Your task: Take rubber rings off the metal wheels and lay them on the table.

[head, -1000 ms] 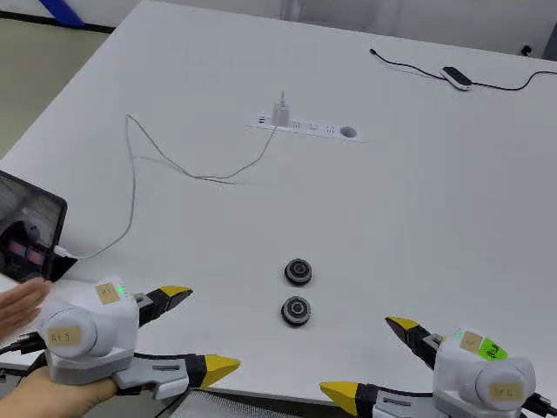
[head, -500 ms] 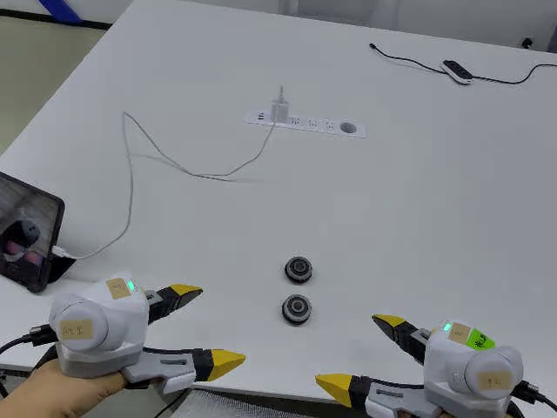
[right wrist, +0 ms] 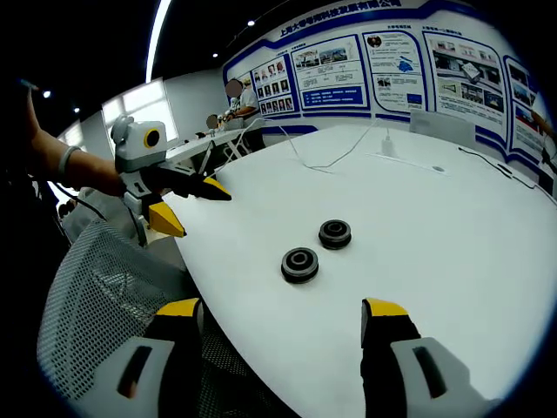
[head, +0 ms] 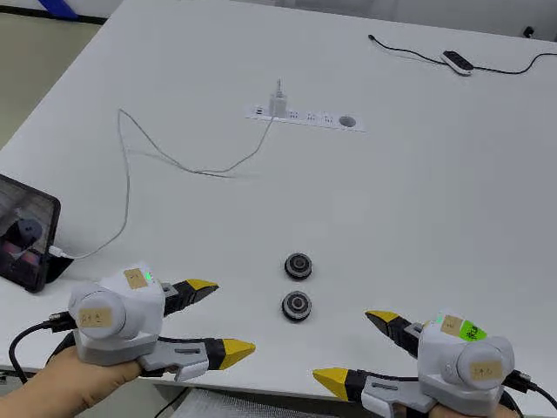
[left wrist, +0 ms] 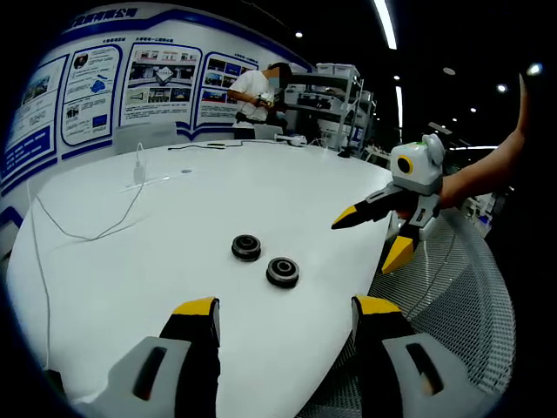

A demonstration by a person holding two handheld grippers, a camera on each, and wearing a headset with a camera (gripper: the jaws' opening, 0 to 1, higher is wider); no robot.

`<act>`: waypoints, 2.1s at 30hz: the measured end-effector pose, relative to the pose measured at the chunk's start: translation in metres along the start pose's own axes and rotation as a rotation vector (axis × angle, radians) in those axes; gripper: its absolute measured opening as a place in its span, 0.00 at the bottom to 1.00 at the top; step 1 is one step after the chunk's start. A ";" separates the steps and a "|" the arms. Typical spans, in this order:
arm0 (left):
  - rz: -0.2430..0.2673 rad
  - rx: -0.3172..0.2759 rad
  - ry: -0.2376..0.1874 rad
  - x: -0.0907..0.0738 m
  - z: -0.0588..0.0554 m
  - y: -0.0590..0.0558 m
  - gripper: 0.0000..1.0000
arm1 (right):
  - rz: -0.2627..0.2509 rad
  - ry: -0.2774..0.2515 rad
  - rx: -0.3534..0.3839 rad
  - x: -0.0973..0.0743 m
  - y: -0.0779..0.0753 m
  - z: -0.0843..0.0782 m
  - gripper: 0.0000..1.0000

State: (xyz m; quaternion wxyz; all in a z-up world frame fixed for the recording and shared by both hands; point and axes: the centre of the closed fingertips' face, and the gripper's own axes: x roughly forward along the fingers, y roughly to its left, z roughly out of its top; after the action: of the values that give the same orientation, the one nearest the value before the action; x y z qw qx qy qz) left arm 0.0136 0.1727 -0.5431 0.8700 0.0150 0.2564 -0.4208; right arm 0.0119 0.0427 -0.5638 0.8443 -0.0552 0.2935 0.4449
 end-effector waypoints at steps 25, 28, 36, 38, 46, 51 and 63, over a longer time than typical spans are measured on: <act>-0.064 0.092 0.058 0.039 0.016 -0.008 0.44 | 0.013 -0.006 0.019 0.007 0.001 0.001 0.71; -0.073 0.106 0.066 0.045 0.016 -0.010 0.41 | 0.013 -0.007 0.019 0.008 0.001 0.001 0.71; -0.104 0.145 0.096 0.060 0.019 -0.015 0.36 | 0.021 -0.007 0.025 0.011 0.004 0.001 0.69; -0.107 0.153 0.102 0.064 0.020 -0.015 0.35 | 0.021 -0.008 0.024 0.011 0.004 0.001 0.69; -0.107 0.175 0.130 0.075 0.021 -0.014 0.31 | 0.026 -0.012 0.031 0.014 0.006 0.001 0.68; -0.107 0.182 0.148 0.079 0.017 -0.014 0.30 | 0.026 -0.016 0.033 0.014 0.005 0.002 0.67; -0.102 0.202 0.180 0.097 0.010 -0.014 0.19 | 0.031 -0.020 0.041 0.018 0.005 0.003 0.66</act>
State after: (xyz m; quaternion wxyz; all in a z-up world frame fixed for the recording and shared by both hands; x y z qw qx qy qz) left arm 0.0577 0.0911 -0.5763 0.8149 0.1273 0.2902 -0.4853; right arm 0.0171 0.0594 -0.5700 0.8410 -0.0290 0.2949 0.4527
